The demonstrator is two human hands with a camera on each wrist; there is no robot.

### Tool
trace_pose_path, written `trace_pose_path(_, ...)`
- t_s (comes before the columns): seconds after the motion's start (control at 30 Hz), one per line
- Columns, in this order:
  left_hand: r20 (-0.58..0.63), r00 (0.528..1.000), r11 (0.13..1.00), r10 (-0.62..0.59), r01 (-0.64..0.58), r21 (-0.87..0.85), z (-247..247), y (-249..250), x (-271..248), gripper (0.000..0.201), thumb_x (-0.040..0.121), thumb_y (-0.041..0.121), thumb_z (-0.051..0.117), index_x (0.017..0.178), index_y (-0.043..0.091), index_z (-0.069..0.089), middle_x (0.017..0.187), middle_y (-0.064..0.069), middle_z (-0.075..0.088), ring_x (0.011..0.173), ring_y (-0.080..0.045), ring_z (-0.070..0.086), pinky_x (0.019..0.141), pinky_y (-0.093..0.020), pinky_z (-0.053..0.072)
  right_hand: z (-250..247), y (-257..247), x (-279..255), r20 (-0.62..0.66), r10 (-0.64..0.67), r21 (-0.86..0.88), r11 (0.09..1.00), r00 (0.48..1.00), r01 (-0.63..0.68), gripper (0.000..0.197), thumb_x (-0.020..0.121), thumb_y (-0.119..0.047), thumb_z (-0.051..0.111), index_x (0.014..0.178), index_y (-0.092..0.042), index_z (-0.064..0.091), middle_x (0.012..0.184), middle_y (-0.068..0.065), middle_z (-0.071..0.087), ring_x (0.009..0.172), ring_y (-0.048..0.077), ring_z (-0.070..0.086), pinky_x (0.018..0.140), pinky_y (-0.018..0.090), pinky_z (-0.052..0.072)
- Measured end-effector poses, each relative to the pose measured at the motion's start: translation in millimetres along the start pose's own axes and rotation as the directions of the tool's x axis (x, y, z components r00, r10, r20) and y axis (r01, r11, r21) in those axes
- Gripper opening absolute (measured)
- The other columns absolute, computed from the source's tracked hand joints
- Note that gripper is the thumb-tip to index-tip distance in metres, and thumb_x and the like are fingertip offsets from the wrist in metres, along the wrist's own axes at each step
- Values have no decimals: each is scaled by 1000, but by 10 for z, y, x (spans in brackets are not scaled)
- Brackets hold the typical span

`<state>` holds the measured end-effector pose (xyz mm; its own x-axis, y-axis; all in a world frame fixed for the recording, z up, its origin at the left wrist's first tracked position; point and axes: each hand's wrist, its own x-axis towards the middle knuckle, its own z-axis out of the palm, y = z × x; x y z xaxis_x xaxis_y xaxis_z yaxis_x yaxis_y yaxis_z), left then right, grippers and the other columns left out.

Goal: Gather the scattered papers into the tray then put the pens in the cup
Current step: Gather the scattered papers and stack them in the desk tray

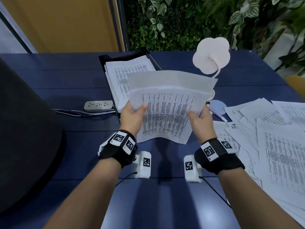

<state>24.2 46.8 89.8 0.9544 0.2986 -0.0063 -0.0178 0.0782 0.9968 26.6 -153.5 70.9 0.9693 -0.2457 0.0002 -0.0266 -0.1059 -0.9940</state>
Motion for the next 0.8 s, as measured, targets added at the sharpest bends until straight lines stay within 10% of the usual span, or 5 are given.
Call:
trace_pose_path(0.17, -122, 992, 973, -22, -7, -233, -166, 77, 84, 24, 90, -2, 56, 114, -1, 54, 109, -11, 65, 84, -7, 68, 88, -32, 54, -157, 155, -16, -10, 99, -141, 985, 995, -100, 28, 80, -28, 73, 69, -7, 59, 67, 2, 59, 63, 14, 51, 65, 28, 42)
trace_pose_path(0.27, -81, 994, 917, -73, 35, -397, -278, 80, 164, 27, 89, 2, 59, 114, 11, 56, 123, -19, 61, 114, -28, 61, 103, -51, 43, -161, 161, -29, -47, 149, 78, 986, 988, -145, 10, 81, -15, 73, 79, -11, 64, 81, 3, 67, 75, 18, 60, 74, 34, 48)
trace_pose_path(0.43, -25, 988, 850, -149, 115, -514, -274, 47, 166, 50, 91, 8, 58, 139, 7, 41, 134, -16, 55, 123, -29, 54, 104, -47, 43, -81, 73, -44, 89, 204, 628, 748, 975, -214, 18, 88, -5, 59, 102, -16, 58, 105, 6, 69, 89, 19, 68, 81, 36, 55)
trace_pose_path(0.57, 80, 984, 823, -161, 179, -539, -276, -21, 130, 49, 94, 12, 53, 142, 14, 39, 135, -10, 55, 121, -27, 56, 90, -40, 53, -6, 75, -88, 151, 203, 591, 766, 968, -252, 20, 95, -1, 47, 97, -18, 58, 97, 1, 71, 80, 11, 70, 70, 30, 59)
trace_pose_path(0.8, -124, 987, 904, -99, 37, -426, -579, -106, 248, 25, 93, -4, 48, 104, 16, 58, 101, -6, 66, 66, -12, 62, 44, -16, 40, -152, 19, 27, -15, 92, 469, 880, 996, -74, 25, 95, 2, 47, 110, -14, 58, 126, 14, 61, 118, 28, 58, 105, 49, 41)
